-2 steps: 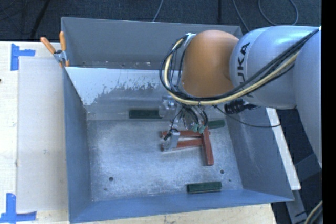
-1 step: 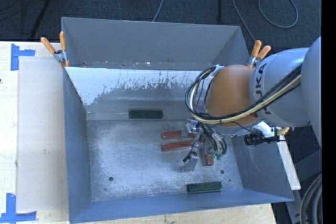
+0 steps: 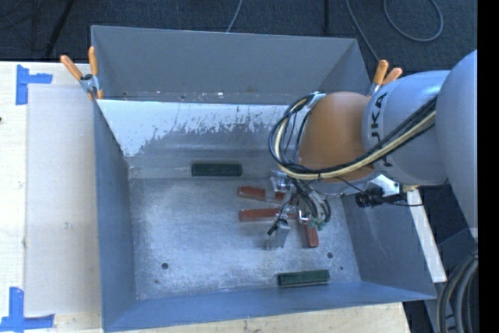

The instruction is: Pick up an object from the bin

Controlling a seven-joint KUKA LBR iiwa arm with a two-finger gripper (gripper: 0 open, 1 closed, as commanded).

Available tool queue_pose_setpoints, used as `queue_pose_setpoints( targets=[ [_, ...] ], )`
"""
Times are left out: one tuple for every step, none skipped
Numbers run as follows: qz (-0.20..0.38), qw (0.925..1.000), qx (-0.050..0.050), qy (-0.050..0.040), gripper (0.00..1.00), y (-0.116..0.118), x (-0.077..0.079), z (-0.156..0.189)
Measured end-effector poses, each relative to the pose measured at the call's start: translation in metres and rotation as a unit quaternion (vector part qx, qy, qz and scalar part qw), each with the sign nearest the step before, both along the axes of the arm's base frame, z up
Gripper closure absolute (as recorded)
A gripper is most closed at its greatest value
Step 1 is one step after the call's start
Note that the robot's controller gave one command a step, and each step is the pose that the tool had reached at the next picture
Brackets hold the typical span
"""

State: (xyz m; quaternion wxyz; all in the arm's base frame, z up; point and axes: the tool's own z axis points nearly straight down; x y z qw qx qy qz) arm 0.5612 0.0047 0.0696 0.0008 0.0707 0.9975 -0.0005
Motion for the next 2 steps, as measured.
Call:
queue_pose_setpoints(
  targets=[
    [-0.002, 1.0000, 0.001, -0.0056, 1.00, 0.000, 0.003, 0.005],
    [0.049, 0.9988, 0.000, -0.0043, 1.00, 0.003, 0.035, 0.205]
  ],
)
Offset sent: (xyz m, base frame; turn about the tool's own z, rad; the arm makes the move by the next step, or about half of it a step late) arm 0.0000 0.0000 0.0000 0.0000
